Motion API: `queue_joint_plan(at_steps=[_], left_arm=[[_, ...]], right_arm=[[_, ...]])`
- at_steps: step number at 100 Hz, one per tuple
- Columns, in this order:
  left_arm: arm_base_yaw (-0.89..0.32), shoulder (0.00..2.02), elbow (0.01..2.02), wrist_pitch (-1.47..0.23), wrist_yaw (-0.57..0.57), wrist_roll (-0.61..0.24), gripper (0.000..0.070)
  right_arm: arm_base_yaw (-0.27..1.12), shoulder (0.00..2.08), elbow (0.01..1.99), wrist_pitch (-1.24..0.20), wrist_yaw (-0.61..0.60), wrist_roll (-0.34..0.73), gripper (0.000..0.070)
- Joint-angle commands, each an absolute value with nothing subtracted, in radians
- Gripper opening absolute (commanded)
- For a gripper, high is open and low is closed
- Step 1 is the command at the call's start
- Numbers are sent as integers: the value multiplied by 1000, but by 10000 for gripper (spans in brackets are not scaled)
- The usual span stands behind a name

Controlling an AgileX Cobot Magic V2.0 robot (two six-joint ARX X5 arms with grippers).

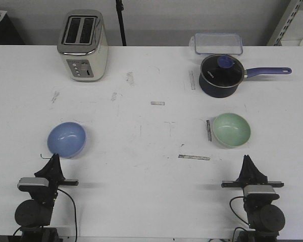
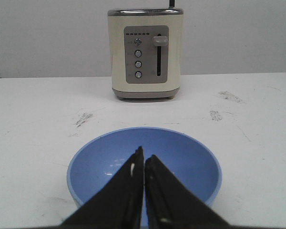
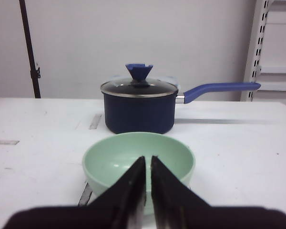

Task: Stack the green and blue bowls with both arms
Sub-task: 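Move the right gripper forward toward the pale green bowl, then lower the right gripper onto the green bowl rim and grasp it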

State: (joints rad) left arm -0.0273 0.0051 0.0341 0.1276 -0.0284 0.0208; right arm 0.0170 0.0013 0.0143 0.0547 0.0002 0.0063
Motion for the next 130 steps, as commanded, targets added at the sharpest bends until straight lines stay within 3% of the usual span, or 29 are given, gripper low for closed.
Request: queue_joint_plan(at_steps=[1, 19, 34, 58, 102, 130], left_arm=[[-27, 3, 12, 143, -30, 33, 2], [-27, 3, 12, 143, -30, 33, 3], [-27, 3, 12, 143, -30, 33, 2], [-27, 3, 12, 143, -30, 33, 2], [-27, 3, 12, 143, -30, 33, 3], [-27, 3, 12, 143, -30, 33, 2]], right_arm=[[18, 1, 13, 68, 0, 3, 13], [18, 1, 13, 68, 0, 5, 13], [18, 1, 22, 84, -1, 101, 11], [19, 54, 172, 46, -2, 21, 10], [19, 511, 567, -65, -4, 0, 10], [19, 793, 799, -281, -4, 0, 10]])
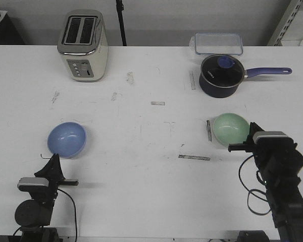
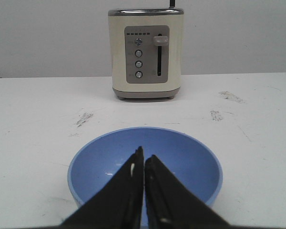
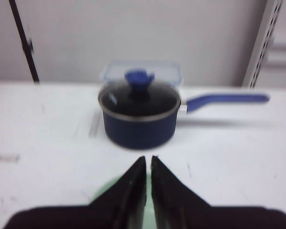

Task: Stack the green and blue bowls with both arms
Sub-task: 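Lower the right gripper onto the green bowl rim and grasp it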

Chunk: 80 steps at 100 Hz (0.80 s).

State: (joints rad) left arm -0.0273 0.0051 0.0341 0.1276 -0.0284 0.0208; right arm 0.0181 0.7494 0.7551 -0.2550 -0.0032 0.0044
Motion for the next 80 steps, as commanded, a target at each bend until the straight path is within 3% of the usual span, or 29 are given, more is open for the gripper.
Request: queue_joint_plan(at_steps=[1, 24, 49, 69, 80], left_arm=[[-27, 3, 12, 143, -30, 33, 2], [-27, 3, 12, 143, -30, 33, 2], [-27, 3, 12, 143, -30, 33, 2], [-27, 3, 12, 143, -30, 33, 3], [-27, 3, 12, 143, -30, 33, 2]], right_arm=[[19, 802, 807, -290, -4, 0, 10], [19, 1029, 1031, -595, -8, 19, 10], [-19, 1294, 1251, -874, -33, 160, 10], [-151, 1444, 1336, -906, -210, 221, 23], [-209, 1497, 1339, -897, -253, 220, 122]])
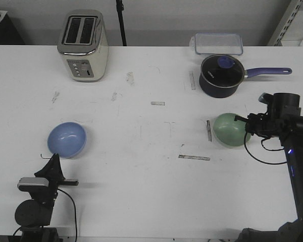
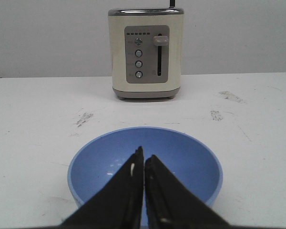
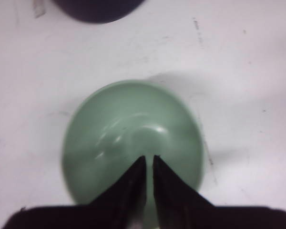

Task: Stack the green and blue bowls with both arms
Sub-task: 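Lower the right gripper onto the green bowl rim and grasp it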

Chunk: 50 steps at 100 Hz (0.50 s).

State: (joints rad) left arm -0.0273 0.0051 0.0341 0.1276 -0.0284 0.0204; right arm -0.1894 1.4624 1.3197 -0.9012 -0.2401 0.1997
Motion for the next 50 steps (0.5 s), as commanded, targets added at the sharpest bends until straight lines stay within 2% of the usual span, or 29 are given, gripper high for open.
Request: queue_joint_plan(at_steps=[1, 17, 24, 33, 50], left_arm=[[-27, 3, 12, 143, -30, 33, 2], [-27, 3, 12, 143, -30, 33, 3], [-27, 3, 12, 143, -30, 33, 2], [-27, 3, 12, 143, -30, 33, 2], [-27, 3, 12, 143, -30, 33, 2]], right_arm=[[-213, 1501, 1339, -898, -254, 220, 136], [-268, 1540, 1339, -894, -263, 200, 382], [-286, 1546, 1339, -894, -264, 190, 458], [-303, 1554, 1339, -895, -266, 182, 497], [-316, 1588, 1338, -898, -266, 177, 498]])
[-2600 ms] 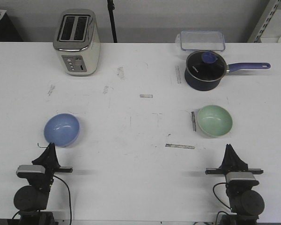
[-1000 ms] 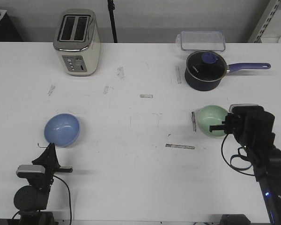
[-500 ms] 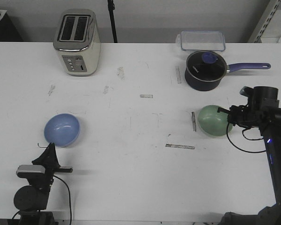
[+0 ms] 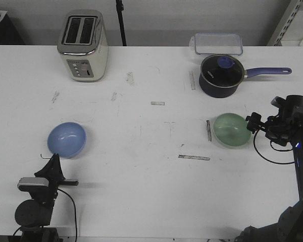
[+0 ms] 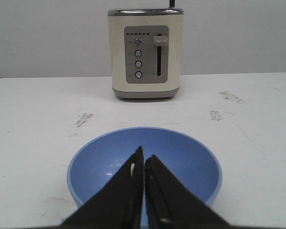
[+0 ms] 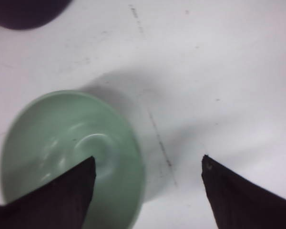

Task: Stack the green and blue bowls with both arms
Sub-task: 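Lower the right gripper onto the green bowl rim and grasp it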

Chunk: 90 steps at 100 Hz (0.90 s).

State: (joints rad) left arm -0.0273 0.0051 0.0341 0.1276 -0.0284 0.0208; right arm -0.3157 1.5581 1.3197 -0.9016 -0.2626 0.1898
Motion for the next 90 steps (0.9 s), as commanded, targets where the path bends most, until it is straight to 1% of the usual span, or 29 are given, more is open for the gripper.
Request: queue_joint_plan(at_steps=[1, 40, 49, 66, 70, 74, 78, 90], left_arm=[[-27, 3, 12, 143, -30, 33, 2], [-27, 3, 12, 143, -30, 33, 2], [-27, 3, 12, 143, -30, 33, 3], [-27, 3, 12, 143, -30, 33, 2], [-27, 3, 12, 143, -30, 33, 2], [-27, 3, 12, 143, -30, 33, 2], [-27, 3, 12, 143, -30, 33, 2], [-27, 3, 12, 143, -30, 33, 3]], right_arm=[[-316, 1590, 1338, -899, -266, 177, 498], [-282, 1676, 1328, -873, -265, 160, 495], [-268, 1692, 1327, -866, -265, 160, 476], [-250, 1713, 1326, -863, -262, 160, 408], [-250, 1713, 1326, -862, -262, 160, 382], [-250, 1713, 1326, -861, -262, 160, 335], [-250, 1713, 1326, -861, -262, 160, 270], [-250, 1712, 1326, -865, -263, 160, 42]])
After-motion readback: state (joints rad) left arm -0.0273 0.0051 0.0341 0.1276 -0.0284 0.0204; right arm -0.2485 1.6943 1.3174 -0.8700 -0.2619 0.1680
